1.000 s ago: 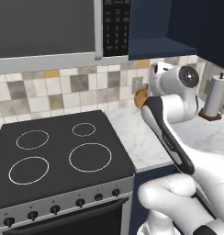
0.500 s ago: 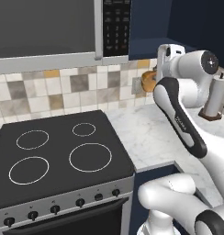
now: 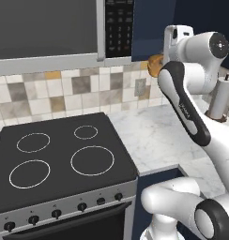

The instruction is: Organize the utensils by type. Pick up the wooden spoons from the counter and place them in the open cabinet. Then pick up the metallic utensils from the counter and place them in the open drawer.

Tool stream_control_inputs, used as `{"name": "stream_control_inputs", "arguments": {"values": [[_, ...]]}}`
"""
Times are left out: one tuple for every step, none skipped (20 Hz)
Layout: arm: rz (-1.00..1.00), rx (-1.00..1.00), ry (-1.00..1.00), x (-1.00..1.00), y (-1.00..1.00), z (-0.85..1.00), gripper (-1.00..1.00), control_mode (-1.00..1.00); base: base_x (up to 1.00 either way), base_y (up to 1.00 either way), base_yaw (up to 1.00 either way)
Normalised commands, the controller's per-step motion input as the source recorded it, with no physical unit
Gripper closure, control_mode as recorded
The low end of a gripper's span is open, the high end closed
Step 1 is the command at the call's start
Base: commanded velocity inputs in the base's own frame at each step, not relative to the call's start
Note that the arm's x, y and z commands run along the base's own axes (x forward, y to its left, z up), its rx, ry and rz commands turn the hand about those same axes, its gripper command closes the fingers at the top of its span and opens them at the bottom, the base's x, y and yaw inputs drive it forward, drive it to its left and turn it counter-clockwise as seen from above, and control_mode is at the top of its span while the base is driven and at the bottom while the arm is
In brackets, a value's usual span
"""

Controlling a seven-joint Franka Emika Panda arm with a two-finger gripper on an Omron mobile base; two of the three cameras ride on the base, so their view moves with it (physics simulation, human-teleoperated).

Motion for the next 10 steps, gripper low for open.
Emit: {"name": "stream_control_inputs", "arguments": {"values": [[0.02, -0.12, -0.16, 0.3, -0.08, 0.29, 1.0, -1.0, 0.0, 0.0, 0.0], [0.02, -0.12, -0.14, 0.31, -0.11, 0.35, 1.0, -1.0, 0.0, 0.0, 0.0], [0.05, -0.11, -0.11, 0.32, -0.16, 0.35, 1.0, -1.0, 0.0, 0.0, 0.0], [0.05, -0.1, -0.11, 0.36, -0.21, 0.35, 1.0, -1.0, 0.0, 0.0, 0.0], [0.05, -0.07, -0.08, 0.41, -0.27, 0.33, 1.0, -1.0, 0.0, 0.0, 0.0], [0.05, -0.06, -0.09, 0.44, -0.3, 0.31, 1.0, -1.0, 0.0, 0.0, 0.0], [0.05, -0.07, -0.11, 0.45, -0.27, 0.29, 1.0, -1.0, 0.0, 0.0, 0.0], [0.04, -0.05, -0.08, 0.51, -0.26, 0.29, 1.0, -1.0, 0.0, 0.0, 0.0], [0.04, -0.03, -0.05, 0.52, -0.26, 0.31, 1.0, -1.0, 0.0, 0.0, 0.0], [0.03, 0.0, 0.0, 0.52, -0.23, 0.32, 1.0, -1.0, 0.0, 0.0, 0.0]]}}
